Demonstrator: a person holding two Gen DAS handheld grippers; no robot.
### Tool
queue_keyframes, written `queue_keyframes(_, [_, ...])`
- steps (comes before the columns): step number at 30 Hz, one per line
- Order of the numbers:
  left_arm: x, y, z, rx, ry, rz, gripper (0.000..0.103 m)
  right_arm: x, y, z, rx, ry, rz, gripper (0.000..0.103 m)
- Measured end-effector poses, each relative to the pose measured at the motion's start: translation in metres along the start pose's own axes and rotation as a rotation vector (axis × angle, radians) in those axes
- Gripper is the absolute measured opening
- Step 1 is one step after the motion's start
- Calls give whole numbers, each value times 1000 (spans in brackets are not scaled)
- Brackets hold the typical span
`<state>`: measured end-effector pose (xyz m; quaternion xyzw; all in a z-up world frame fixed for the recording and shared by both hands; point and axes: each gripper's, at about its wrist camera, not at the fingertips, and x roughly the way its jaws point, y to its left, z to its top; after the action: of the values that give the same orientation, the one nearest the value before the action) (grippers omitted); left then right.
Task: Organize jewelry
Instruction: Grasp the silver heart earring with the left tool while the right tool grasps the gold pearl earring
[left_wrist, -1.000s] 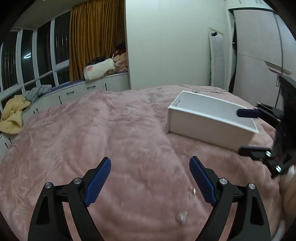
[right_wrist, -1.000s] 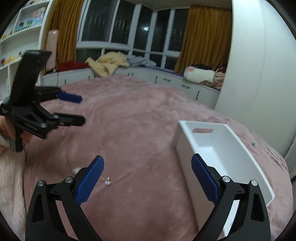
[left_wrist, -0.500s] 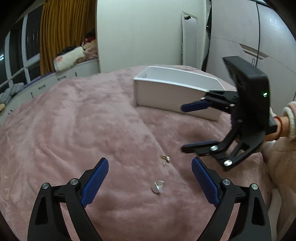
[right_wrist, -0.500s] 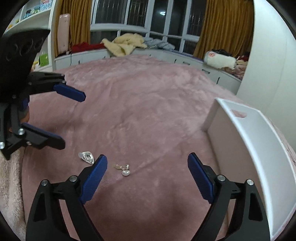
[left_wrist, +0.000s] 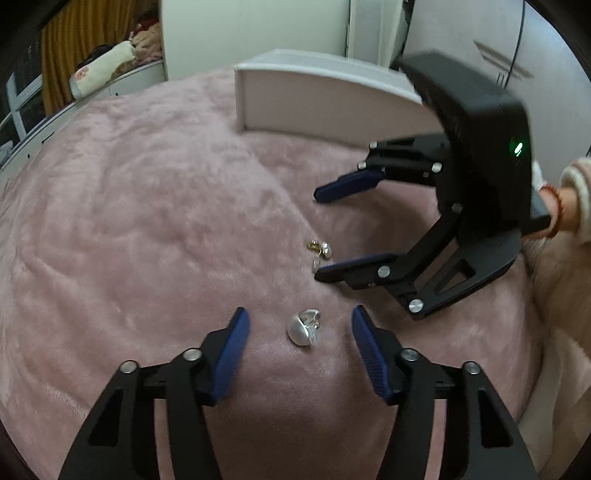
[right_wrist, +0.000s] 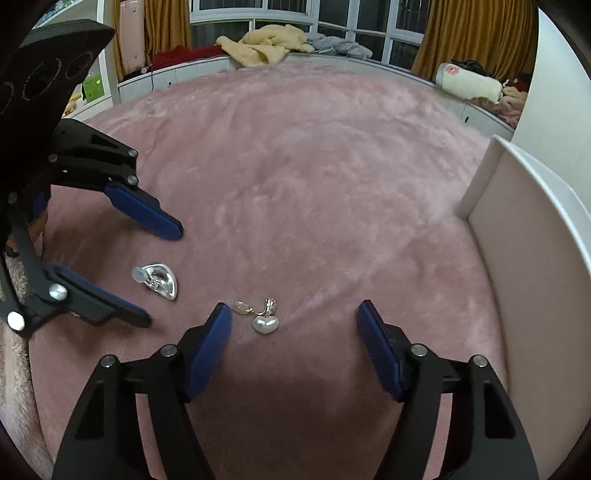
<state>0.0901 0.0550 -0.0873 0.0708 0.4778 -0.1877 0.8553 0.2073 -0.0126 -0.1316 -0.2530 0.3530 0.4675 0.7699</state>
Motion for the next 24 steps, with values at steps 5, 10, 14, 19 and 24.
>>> queue_keyframes(5, [6,5,0,4,20,12,34,6,-2,0,28,26,31,64])
queue_keyframes(10, [15,11,2,-24,37,7,22,10,4,2,6,51,55,50])
queue_keyframes(14, [20,10,3,-15,46,13,22,12,3,7,31,84,81,39])
queue_keyframes(19, [20,7,1,-2,44,27,22,8,7,6,36,102,97,23])
queue_keyframes(24, [21,-6,0,54,37,90,22,-3,7,-1,42,107,89,20])
